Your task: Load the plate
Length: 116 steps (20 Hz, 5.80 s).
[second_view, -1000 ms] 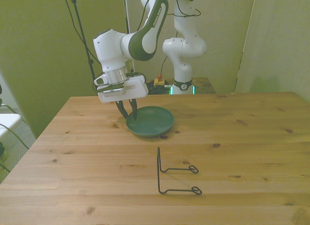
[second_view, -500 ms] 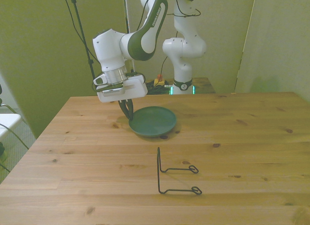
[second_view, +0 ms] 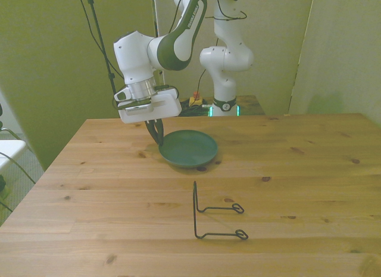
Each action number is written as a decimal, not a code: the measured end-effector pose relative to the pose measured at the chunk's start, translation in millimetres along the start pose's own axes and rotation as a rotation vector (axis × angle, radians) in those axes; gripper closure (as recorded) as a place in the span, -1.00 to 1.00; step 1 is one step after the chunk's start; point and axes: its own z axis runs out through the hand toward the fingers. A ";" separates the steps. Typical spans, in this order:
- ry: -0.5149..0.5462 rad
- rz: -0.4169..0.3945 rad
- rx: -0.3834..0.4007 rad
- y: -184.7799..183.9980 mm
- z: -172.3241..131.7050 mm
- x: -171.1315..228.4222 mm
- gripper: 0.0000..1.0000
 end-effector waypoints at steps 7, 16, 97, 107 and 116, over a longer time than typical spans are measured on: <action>0.010 -0.030 -0.006 -39.0 -46.0 -32.7 1.00; 0.064 -0.071 -0.043 -64.9 -118.1 -65.9 1.00; 0.566 -0.079 -0.601 -408.4 -30.4 -33.9 -1.00; 0.573 -0.073 -0.597 -411.5 -33.9 -35.8 -1.00; 0.532 -0.050 -0.523 -419.1 -68.0 -53.9 -1.00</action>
